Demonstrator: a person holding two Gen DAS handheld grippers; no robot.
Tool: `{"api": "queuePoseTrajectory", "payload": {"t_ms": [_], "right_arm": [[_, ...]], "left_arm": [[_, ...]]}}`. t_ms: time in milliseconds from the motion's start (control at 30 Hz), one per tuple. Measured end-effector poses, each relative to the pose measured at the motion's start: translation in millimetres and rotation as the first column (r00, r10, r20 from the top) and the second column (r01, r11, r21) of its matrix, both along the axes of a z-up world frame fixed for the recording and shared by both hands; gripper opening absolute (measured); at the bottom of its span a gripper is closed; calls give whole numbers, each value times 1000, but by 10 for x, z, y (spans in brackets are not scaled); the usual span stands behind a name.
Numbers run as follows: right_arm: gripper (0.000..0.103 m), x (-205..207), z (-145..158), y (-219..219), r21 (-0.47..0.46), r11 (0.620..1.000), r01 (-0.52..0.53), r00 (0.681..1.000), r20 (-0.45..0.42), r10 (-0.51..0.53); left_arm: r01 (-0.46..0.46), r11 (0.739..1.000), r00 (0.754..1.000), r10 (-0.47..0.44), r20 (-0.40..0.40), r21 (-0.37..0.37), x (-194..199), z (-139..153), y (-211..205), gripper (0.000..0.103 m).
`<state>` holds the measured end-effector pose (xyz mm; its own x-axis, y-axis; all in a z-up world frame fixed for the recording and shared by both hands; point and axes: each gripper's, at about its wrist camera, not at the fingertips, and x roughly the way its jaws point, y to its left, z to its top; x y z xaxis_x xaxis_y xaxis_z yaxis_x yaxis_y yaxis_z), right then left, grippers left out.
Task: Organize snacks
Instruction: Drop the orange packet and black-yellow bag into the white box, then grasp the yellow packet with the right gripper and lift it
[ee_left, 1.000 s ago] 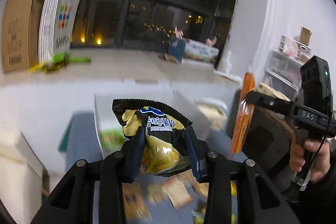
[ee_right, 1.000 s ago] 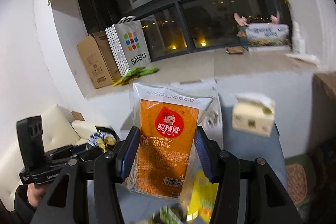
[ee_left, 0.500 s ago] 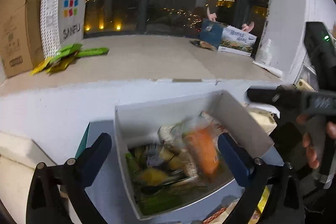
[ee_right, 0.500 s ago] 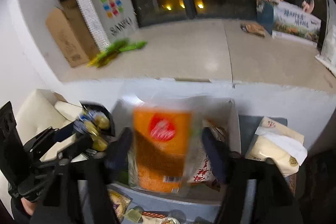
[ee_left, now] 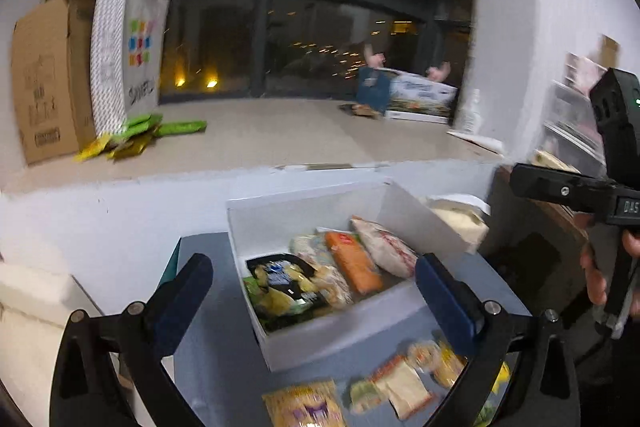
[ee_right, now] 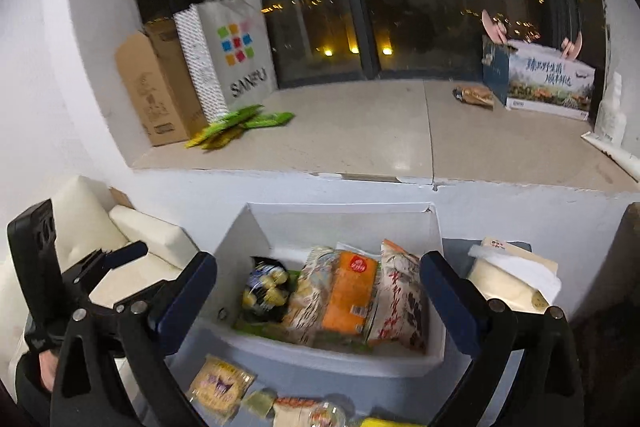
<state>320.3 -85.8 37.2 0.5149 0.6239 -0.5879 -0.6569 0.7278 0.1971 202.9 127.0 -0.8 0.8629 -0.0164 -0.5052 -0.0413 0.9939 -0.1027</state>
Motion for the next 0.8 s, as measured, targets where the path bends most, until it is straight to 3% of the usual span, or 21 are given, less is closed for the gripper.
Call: {"api": "queuePoseTrajectory", "payload": {"t_ms": [67,300,433,500,600,800], "right_arm": [[103,-249,21,-155,10,1000,-14,999,37,14],[103,-1104,-174,-718,4,999,-38,996,86,38],[103,-1456,-370,-1014,11,1000,-10,998,68,9],[103,-1586,-469,-1149,28,1000,-1,999,40,0],[103,-1769,-652,-1332,54,998,11,1000,-14,-11],[103,-1809,-980,-1549,41,996,74,993,-95,-69]], "left_arm": [[10,1000,1000,-11,25,27,-250,43,-134,103],[80,997,996,-79,43,-19,-960,-65,-497,103],[100,994,995,-99,19,-38,-1239,-247,-696,103],[124,989,992,-125,-6,-82,-1348,-363,-771,103],[131,987,990,-135,-38,-92,-1459,-488,-893,103],[142,985,987,-148,-61,-94,-1593,-579,-1071,103]]}}
